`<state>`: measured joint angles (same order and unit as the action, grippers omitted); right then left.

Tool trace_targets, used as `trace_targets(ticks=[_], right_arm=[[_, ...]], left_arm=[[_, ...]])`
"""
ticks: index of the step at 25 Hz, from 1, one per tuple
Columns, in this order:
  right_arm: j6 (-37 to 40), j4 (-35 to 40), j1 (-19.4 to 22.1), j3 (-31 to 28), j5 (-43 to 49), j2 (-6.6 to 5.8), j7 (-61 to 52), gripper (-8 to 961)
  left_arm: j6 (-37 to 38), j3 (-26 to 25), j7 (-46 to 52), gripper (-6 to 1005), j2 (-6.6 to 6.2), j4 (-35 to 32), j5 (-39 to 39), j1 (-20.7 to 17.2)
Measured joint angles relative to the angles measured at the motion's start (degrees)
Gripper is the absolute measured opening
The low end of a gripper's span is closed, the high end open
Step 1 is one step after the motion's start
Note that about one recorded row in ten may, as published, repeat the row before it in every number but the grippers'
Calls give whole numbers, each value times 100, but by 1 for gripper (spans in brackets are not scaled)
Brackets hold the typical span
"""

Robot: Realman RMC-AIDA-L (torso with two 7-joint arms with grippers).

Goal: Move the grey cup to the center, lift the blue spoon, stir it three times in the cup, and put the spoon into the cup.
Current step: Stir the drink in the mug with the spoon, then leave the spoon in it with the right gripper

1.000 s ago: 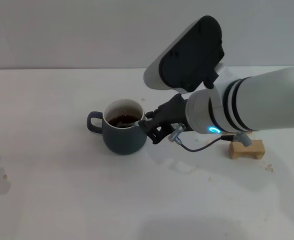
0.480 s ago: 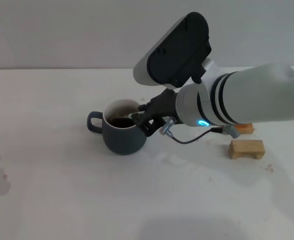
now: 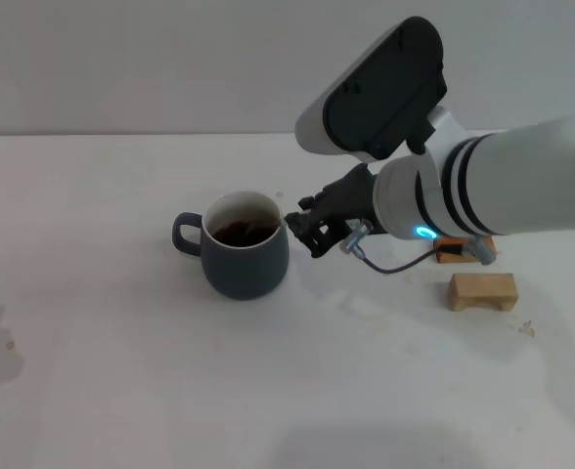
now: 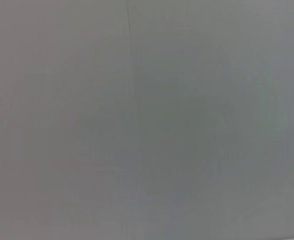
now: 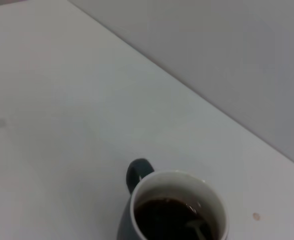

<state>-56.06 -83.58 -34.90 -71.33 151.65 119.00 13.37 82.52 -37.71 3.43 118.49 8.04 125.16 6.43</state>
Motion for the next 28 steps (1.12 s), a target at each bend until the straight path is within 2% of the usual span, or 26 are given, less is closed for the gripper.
trace_targets(ticks=[11,22,28], right_arm=[[-165,-295,96,273,-123,20,8,161],[350,122,-248,293,-161,5,8,160],[450,212,-270,150,-63,-7,21,159]], left_arm=[[10,8,0,-2,-2,54,-1,-1],[32,9,0,-2,-1,77,-1,-8],[63,9,0,-2,-6,75,-1,-10]])
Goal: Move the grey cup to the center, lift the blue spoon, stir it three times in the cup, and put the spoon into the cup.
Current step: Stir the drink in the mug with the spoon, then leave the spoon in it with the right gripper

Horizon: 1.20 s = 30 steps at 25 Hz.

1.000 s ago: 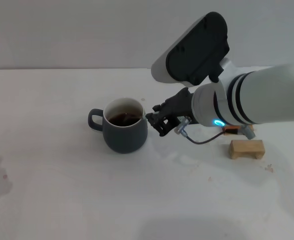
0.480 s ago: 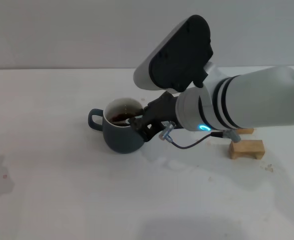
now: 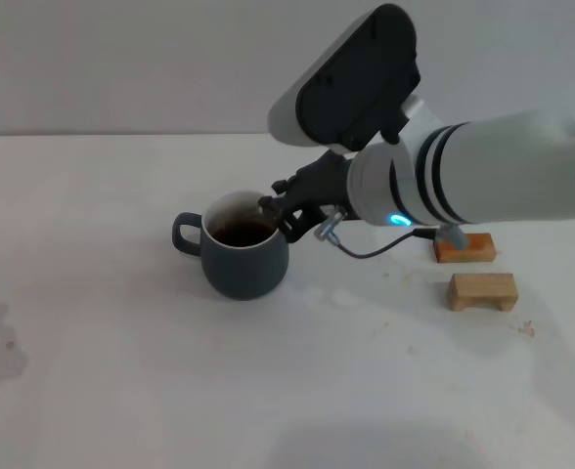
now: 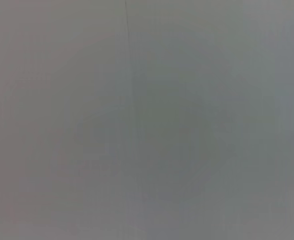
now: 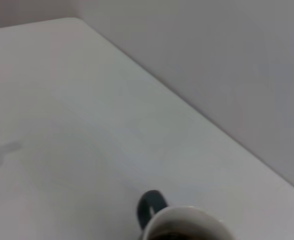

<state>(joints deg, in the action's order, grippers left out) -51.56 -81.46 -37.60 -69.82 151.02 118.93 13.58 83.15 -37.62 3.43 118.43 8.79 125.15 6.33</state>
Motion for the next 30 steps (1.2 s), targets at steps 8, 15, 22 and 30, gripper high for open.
trace_targets(ticks=[8,15,22,30], right_arm=[[-162,-83,132,-148,73,-9,41,160],[-504,-470,375,-60,50,13,78,176],[-420,-596,374,220,32,28,55,195],[127,-152,78,281,-143,40,35,216]], left_arm=[[0,0,0,-2,-4,0,0,0],[0,1,0,-2,-5,0,3,0],[1,75,0,-2,-5,0,12,7],[55,80,0,-2,-5,0,11,-26]])
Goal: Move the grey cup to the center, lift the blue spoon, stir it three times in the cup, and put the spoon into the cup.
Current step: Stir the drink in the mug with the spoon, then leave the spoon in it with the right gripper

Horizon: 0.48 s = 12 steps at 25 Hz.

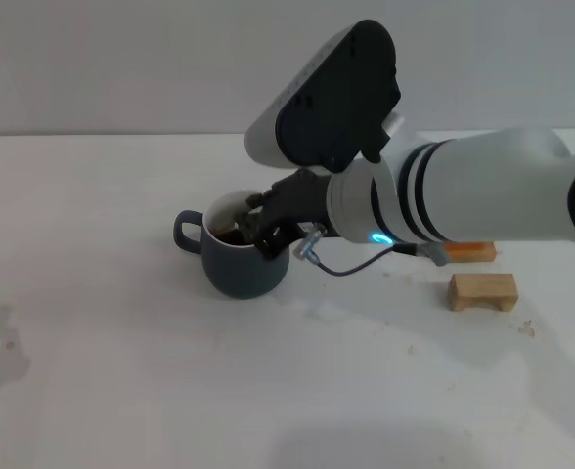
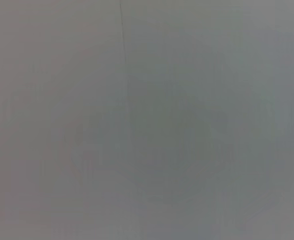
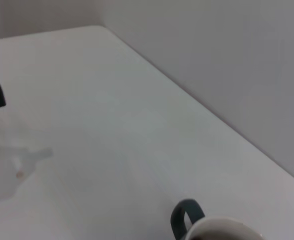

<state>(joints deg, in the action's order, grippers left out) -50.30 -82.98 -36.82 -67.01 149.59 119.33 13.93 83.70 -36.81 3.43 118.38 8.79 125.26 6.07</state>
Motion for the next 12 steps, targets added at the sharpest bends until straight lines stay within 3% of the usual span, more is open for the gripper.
trace_targets(ticks=[12], right_arm=[[257,80,61,-48,-69,-17,79,249]], left_arm=[[33,-1,0,-2,0,0,-2,-10]])
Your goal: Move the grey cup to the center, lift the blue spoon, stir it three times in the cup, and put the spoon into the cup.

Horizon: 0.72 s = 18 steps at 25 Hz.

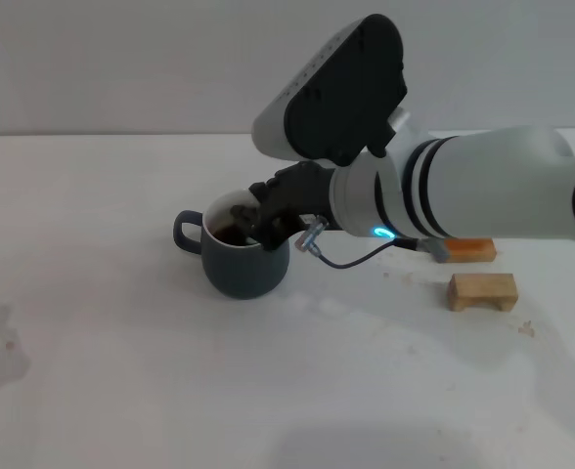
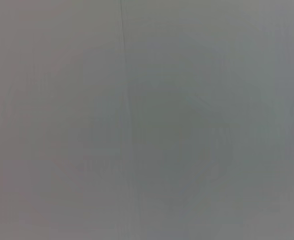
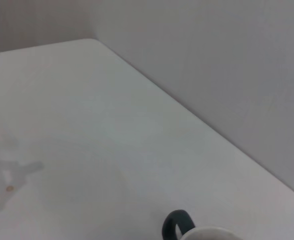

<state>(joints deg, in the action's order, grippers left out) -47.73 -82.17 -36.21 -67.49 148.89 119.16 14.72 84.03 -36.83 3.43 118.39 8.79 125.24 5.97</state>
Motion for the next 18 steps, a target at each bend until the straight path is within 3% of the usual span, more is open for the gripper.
trace_targets(ticks=[6,9,11,12,13,14,15,16,18], right_arm=[[230,-348,332,-23,237,-15,19,327],[787,-702,809,-14,647,-17,26,364],[1523,-989,1406,59,1150,-17,27,364],[2480,-1165,2106,164,1610,-18,71,364],[2480,-1165,2106,164,1610,-18,71,363],[3166,-1218,2523,219,1755,-14,145,363],[4199,-1166,3194,252,1808,-1,268,363],[4199,-1166,3194,252,1808,-1,268,363],[5436,-924,3808,296,1811,10,346,368]], left_arm=[[5,0,0,-2,-5,0,1,14],[8,-3,0,-2,-7,0,1,22],[11,-17,1,-2,-9,2,1,23],[12,-24,1,-2,-12,-1,1,21],[20,-26,1,-2,-15,-1,-1,17],[26,-26,1,-2,-16,2,-3,14],[27,-26,1,-2,-18,-6,-10,9],[31,-25,1,-2,-18,-14,-17,5],[33,-23,1,-2,-16,-29,-23,0]])
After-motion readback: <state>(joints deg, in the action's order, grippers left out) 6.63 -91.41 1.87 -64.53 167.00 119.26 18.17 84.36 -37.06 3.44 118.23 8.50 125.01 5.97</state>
